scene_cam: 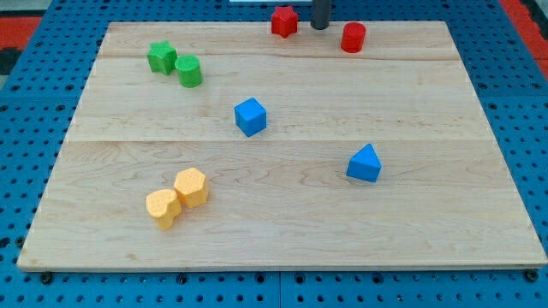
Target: Slide the red circle towards the blue cube
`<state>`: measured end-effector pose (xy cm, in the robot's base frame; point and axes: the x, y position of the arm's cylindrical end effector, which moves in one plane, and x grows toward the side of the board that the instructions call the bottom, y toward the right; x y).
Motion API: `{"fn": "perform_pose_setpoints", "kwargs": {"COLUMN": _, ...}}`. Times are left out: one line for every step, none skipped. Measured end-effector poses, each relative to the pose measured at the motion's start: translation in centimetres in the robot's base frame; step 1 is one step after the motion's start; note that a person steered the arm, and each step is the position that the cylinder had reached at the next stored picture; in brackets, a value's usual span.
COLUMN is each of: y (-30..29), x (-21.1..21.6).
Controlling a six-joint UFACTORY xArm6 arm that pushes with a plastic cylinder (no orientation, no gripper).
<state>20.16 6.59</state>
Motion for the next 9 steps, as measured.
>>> {"fn": "perform_pose_setpoints", "kwargs": {"y": 0.7, "x": 4.4}}
{"fn": "perform_pose_setpoints", "kwargs": {"y": 0.7, "x": 3.6}}
{"fn": "perform_pose_setpoints", "kwargs": {"y": 1.7, "x": -0.8}}
{"fn": "perform_pose_setpoints", "kwargs": {"y": 7.9, "x": 1.4}}
{"fn": "perform_pose_setpoints", "kwargs": {"y": 5.5, "x": 5.2}}
{"fn": "perform_pose_setpoints", "kwargs": {"y": 2.5, "x": 10.0}}
{"fn": "perform_pose_setpoints", "kwargs": {"y": 7.1, "x": 7.1}}
{"fn": "perform_pose_setpoints", "kwargs": {"y": 7.5, "x": 11.2}}
{"fn": "perform_pose_setpoints", "kwargs": {"y": -0.4, "x": 13.2}}
